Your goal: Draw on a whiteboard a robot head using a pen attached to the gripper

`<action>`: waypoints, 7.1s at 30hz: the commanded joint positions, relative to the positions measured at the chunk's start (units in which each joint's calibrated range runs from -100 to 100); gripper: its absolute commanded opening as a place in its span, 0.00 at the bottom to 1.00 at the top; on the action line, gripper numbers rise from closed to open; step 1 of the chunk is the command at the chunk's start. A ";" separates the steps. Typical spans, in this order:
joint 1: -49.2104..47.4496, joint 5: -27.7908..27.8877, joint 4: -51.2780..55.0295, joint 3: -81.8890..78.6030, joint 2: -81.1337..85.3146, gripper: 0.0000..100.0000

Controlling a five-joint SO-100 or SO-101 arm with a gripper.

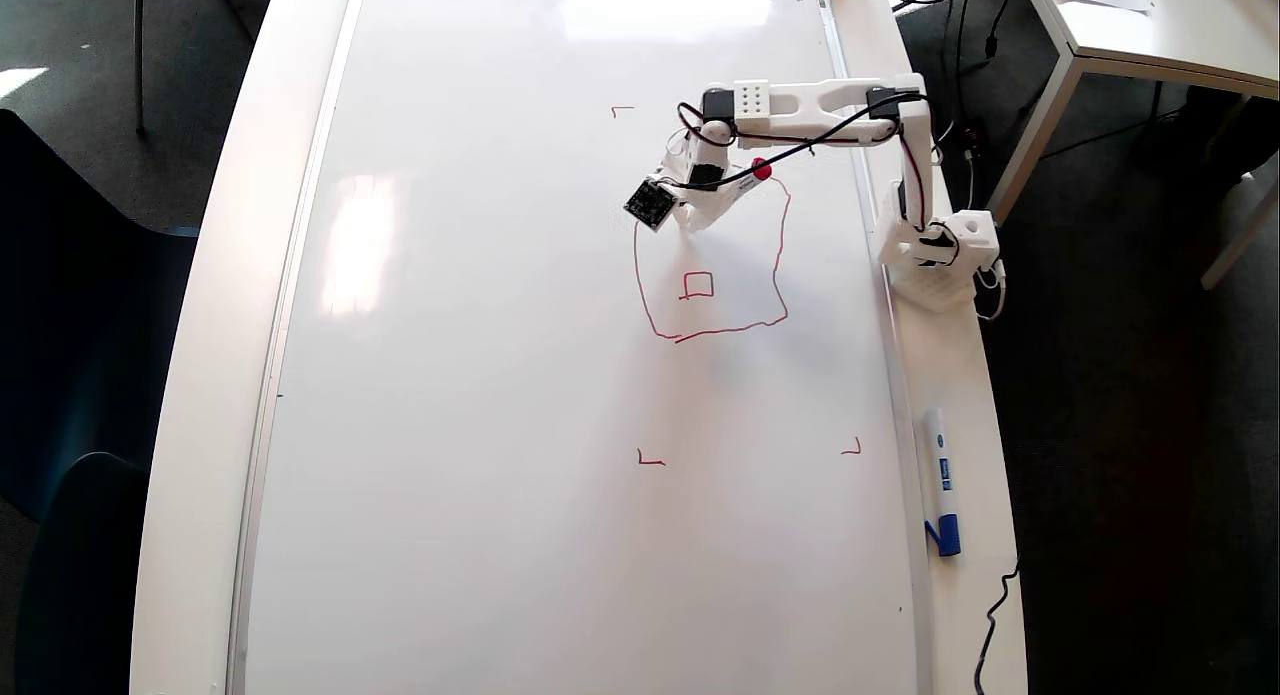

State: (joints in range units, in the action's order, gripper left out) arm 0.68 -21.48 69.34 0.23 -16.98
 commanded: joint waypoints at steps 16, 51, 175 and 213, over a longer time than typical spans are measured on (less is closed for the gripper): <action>-2.04 -3.13 8.42 0.36 2.44 0.01; 4.44 -0.93 -3.14 -3.54 3.11 0.01; -4.40 -3.19 13.02 -12.35 4.20 0.01; -7.86 -4.63 3.99 -12.62 7.47 0.01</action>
State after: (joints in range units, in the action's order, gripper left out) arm -6.79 -26.18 73.73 -13.39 -10.38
